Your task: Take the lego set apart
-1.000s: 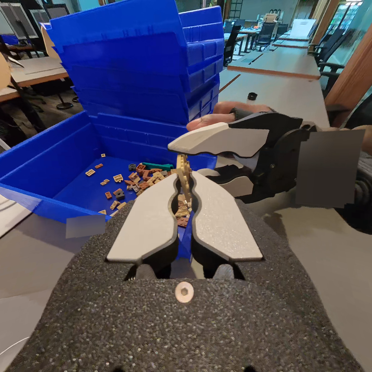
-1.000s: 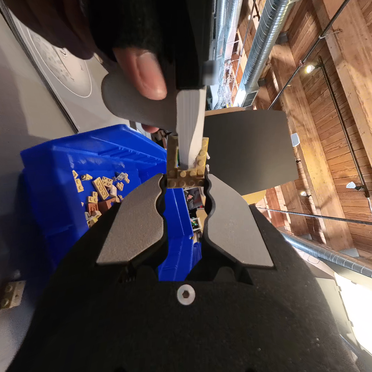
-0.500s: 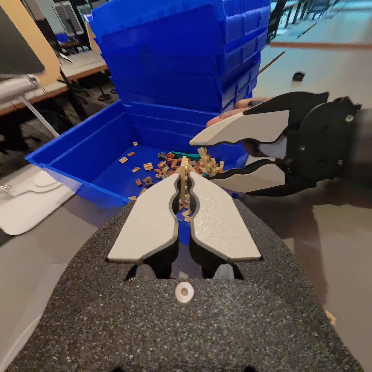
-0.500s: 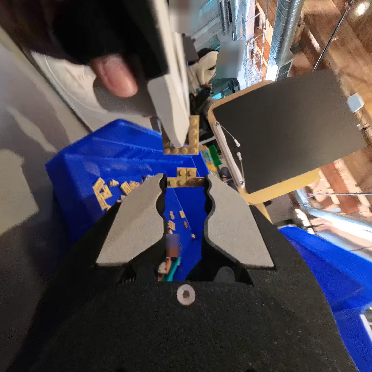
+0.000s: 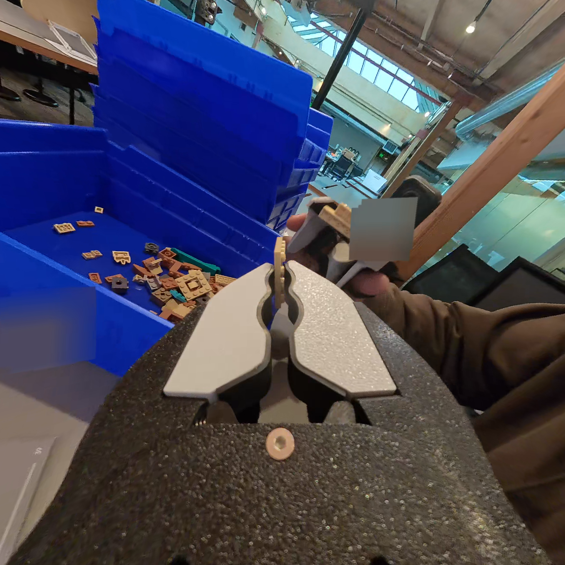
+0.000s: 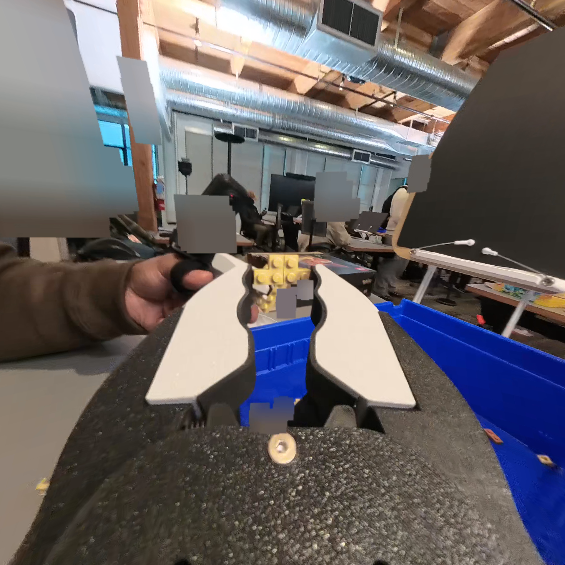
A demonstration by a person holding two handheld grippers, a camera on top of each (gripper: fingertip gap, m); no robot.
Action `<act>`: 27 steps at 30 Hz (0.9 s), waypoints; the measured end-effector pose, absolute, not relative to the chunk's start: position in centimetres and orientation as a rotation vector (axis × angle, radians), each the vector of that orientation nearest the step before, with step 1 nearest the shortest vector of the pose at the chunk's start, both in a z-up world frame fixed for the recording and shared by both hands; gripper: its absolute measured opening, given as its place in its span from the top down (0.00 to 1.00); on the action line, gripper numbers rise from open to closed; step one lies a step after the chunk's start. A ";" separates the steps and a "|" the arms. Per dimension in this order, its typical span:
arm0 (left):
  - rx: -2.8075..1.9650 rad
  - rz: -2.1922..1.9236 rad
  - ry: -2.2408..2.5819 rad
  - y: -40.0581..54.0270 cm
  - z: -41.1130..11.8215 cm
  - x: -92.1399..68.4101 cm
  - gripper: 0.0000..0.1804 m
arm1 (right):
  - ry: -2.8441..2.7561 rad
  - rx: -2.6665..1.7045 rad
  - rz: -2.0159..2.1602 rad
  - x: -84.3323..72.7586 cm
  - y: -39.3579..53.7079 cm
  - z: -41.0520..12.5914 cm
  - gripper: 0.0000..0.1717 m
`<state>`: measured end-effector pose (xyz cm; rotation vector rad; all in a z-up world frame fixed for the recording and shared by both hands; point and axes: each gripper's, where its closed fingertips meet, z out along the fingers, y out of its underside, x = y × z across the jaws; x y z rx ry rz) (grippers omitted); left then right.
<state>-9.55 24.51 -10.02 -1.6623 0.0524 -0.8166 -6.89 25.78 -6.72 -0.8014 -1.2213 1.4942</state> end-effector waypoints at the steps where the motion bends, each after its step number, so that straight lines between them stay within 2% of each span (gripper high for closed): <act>1: -1.675 -0.786 0.060 24.6 -10.2 -9.6 0.98 | -1.208 -0.796 1.524 -6.7 25.9 -6.5 0.79; 7: -1.754 -0.561 0.149 25.5 -11.5 -9.5 0.98 | -1.183 -0.787 1.607 -6.3 25.8 -6.1 0.79; 15: -1.739 -0.509 0.139 26.0 -11.6 -10.1 0.97 | -1.226 -0.778 1.567 -6.5 25.2 -6.5 0.79; 21: -1.788 -0.317 0.173 26.2 -11.5 -11.1 0.83 | -1.309 -0.752 1.399 -7.1 24.9 -7.6 0.79; 27: -1.696 -0.588 0.225 24.4 -8.6 -8.0 0.86 | -1.332 -0.614 1.361 -6.7 22.7 -7.4 0.79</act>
